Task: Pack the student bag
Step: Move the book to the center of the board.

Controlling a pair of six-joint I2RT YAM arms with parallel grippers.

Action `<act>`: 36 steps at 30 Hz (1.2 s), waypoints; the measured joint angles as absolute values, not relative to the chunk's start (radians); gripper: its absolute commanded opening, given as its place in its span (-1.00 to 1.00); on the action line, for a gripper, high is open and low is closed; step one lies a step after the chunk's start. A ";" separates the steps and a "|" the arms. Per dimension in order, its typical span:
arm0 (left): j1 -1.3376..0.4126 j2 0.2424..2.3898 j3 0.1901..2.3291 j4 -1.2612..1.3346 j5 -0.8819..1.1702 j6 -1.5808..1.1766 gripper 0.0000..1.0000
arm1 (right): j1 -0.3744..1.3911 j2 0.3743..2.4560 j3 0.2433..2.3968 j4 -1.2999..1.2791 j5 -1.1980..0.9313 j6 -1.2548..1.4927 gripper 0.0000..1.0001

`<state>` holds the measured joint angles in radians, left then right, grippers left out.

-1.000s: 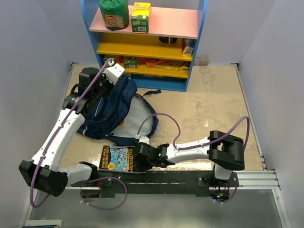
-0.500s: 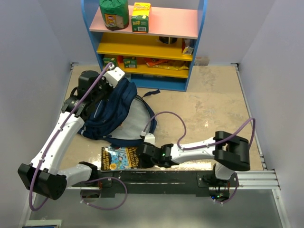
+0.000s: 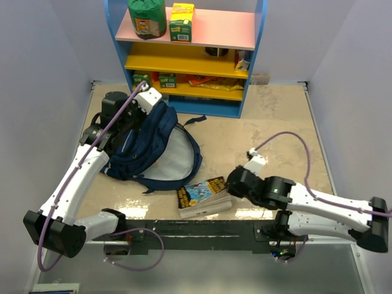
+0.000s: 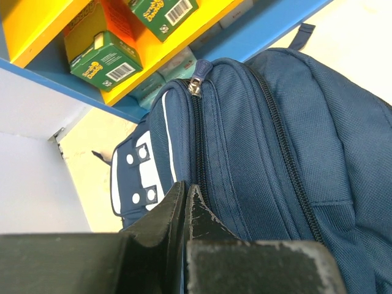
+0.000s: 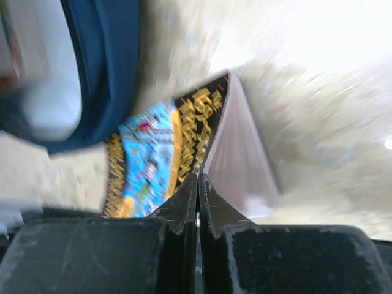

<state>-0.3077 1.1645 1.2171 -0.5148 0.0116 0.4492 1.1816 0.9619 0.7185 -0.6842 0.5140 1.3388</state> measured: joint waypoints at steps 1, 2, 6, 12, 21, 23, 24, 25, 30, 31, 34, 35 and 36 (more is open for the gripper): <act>-0.308 1.164 1.217 -0.517 0.018 0.451 -1.00 | 1.162 0.923 0.730 -0.728 0.548 1.341 -1.00; -0.307 1.164 1.217 -0.521 0.027 0.456 -1.00 | 1.143 0.893 0.746 -0.764 0.579 1.338 -1.00; -0.306 1.162 1.217 -0.558 0.097 0.469 -1.00 | 1.024 0.900 0.815 -0.806 0.655 1.236 -1.00; -0.301 1.146 1.217 -0.653 0.210 0.506 -1.00 | 0.833 1.102 0.867 -0.658 0.688 0.957 -1.00; -0.298 1.110 1.213 -0.764 0.285 0.561 -1.00 | 0.688 1.435 1.061 -0.450 0.644 0.591 -0.12; -0.297 1.109 1.213 -0.773 0.293 0.562 -1.00 | 0.679 1.505 1.145 -0.467 0.608 0.607 0.48; -0.297 1.109 1.213 -0.773 0.293 0.562 -1.00 | 0.679 1.499 1.148 -0.471 0.587 0.644 0.97; -0.297 1.108 1.213 -0.772 0.293 0.562 -1.00 | 0.680 1.480 1.138 -0.483 0.548 0.681 0.97; -0.296 1.108 1.206 -0.762 0.294 0.562 -1.00 | 0.682 1.234 0.908 -0.486 0.338 0.880 0.97; -0.296 1.108 1.206 -0.762 0.294 0.562 -1.00 | 0.682 1.190 0.865 -0.489 0.301 0.918 0.97; -0.296 1.109 1.206 -0.754 0.295 0.561 -1.00 | 0.684 1.118 0.781 -0.516 0.214 1.021 0.97; -0.296 1.109 1.206 -0.752 0.295 0.560 -1.00 | 0.685 1.112 0.767 -0.531 0.189 1.048 0.97; -0.296 1.109 1.206 -0.751 0.295 0.560 -1.00 | 0.686 1.112 0.756 -0.545 0.163 1.070 0.97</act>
<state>-0.2962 1.1088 1.2057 -0.7506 0.2947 0.5598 0.6857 1.1118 0.7559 -0.5446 0.1631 1.0698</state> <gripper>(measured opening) 0.036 0.986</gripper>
